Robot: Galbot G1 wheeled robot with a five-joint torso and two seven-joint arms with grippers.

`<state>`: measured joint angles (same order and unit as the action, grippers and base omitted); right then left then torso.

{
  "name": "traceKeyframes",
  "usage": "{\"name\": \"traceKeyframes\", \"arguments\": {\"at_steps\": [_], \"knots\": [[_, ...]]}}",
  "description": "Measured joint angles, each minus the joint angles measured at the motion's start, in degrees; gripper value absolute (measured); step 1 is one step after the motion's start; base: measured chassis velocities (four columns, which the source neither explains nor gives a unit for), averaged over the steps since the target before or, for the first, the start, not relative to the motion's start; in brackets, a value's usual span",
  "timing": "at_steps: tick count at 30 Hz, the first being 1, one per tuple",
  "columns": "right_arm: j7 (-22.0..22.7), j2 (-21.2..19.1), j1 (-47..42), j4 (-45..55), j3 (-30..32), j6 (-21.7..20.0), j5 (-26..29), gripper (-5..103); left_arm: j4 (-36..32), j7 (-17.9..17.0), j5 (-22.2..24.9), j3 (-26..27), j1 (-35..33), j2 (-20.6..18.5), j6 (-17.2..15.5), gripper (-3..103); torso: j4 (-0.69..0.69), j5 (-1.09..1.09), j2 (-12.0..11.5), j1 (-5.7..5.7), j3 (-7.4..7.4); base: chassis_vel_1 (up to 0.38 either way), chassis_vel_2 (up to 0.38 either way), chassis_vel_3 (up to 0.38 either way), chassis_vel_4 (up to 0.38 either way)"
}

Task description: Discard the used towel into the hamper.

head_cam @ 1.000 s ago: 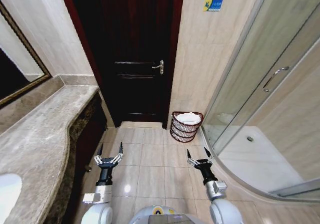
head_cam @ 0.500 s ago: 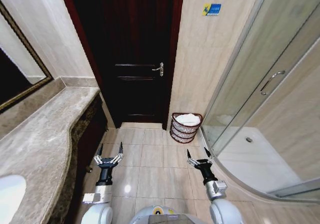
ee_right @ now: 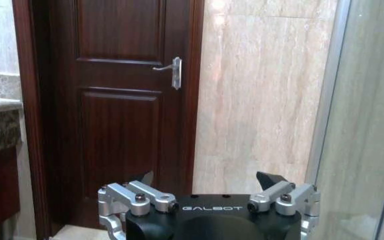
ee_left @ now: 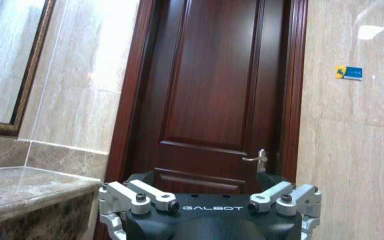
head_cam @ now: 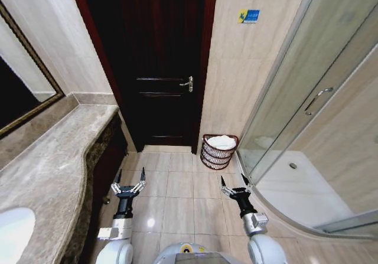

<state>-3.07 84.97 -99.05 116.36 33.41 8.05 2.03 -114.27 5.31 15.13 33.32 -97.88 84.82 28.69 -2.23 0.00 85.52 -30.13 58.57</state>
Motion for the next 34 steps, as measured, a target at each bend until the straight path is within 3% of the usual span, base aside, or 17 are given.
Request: {"name": "traceKeyframes", "arguments": {"at_steps": [9, 28, 30, 34], "knots": [[0.00, 0.00, 0.00, 0.00, 0.00, 0.00, 0.00, 100, 0.00, 0.00, 0.00, 0.00, 0.00, 0.00, 0.00, 100, 0.00, 0.00, 2.07, -0.93, 1.14, 0.000, 0.000, 0.000, 0.000], [-0.02, -0.01, 0.14, 0.18, 0.47, -0.26, 0.20, 100, -0.12, -0.03, 0.00, 0.03, 0.04, -0.03, -0.15, 100, 0.00, 0.00, 1.60, -0.72, 0.91, 0.000, 0.000, 0.000, 0.000], [-0.20, -0.08, 0.97, 1.73, 2.79, -1.41, 1.37, 100, -0.84, -0.32, 0.00, 0.20, 0.25, -0.22, -1.11, 100, -0.01, 0.01, 1.54, -0.69, 0.89, 0.000, 0.000, 0.000, 0.000], [-0.79, -0.46, 3.67, 6.74, 9.70, -4.94, 5.04, 100, -5.01, -2.22, -0.13, 1.22, 1.63, -1.41, -6.54, 100, 0.00, 0.01, 1.46, -0.65, 0.84, 0.000, 0.000, 0.000, 0.000]]}}
